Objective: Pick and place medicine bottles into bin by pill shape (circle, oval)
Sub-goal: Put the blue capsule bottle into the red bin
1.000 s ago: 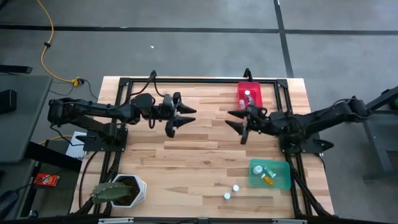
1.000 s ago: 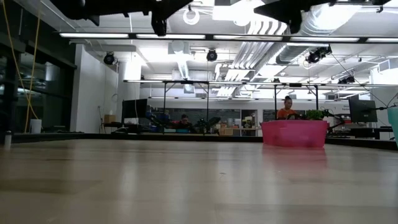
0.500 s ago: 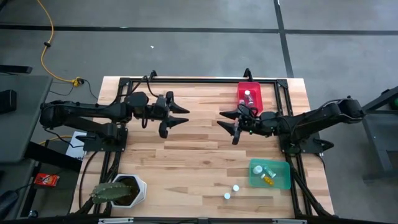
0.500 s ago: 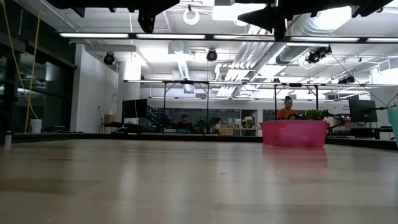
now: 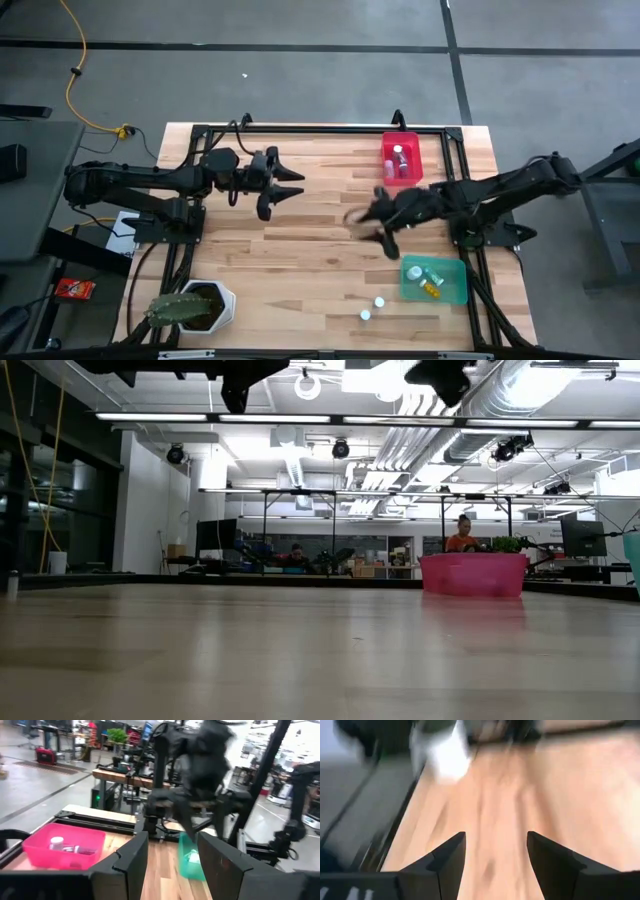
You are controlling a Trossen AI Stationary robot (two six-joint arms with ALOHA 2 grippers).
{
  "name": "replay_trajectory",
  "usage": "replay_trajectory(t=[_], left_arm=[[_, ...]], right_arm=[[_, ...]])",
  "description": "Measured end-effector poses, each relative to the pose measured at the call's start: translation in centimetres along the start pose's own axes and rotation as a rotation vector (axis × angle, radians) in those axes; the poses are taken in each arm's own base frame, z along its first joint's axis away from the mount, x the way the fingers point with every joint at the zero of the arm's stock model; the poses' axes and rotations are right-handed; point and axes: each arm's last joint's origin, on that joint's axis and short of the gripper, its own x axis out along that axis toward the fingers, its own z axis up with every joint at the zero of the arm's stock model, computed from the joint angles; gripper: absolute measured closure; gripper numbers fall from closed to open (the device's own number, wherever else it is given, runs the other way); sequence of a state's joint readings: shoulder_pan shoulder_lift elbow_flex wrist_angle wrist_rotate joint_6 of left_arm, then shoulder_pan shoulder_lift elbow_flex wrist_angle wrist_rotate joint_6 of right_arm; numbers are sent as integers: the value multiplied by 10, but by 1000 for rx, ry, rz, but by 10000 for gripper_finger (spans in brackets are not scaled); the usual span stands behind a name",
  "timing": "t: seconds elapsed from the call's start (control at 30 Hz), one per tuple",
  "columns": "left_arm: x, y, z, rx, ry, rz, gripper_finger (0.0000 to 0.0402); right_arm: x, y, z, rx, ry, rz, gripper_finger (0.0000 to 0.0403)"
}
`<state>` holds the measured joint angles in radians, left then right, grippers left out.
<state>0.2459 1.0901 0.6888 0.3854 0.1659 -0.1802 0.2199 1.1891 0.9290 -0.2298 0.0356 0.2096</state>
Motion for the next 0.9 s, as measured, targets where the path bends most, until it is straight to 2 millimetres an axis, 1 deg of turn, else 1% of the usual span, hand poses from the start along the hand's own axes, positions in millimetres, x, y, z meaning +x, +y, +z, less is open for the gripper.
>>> replay_trajectory(t=[0.1, 0.2, 0.37, 0.5, 0.57, 0.67, 0.8, 0.9], left_arm=[[0, 1, 0, -35, -5, 29, 243], [0, 1, -1, -64, 0, 33, 243], [0, 2, -4, -86, 38, 37, 243], [0, 2, -6, -89, 59, 42, 243], [0, 2, -7, -90, 67, 44, 243], [0, 2, -8, -91, 72, 45, 243], [0, 2, -8, -91, 72, 45, 243], [0, 2, -8, -91, 72, 45, 243]], right_arm=[[-1, 23, -2, -43, 226, 95, 199], [2, 48, -10, -80, 378, 201, 199], [15, 90, -28, -139, 480, 307, 199], [30, 113, -51, -199, 560, 336, 199], [38, 120, -61, -217, 589, 317, 199], [51, 127, -74, -248, 611, 278, 199], [66, 128, -86, -264, 643, 236, 199], [73, 128, -93, -269, 672, 223, 199]])
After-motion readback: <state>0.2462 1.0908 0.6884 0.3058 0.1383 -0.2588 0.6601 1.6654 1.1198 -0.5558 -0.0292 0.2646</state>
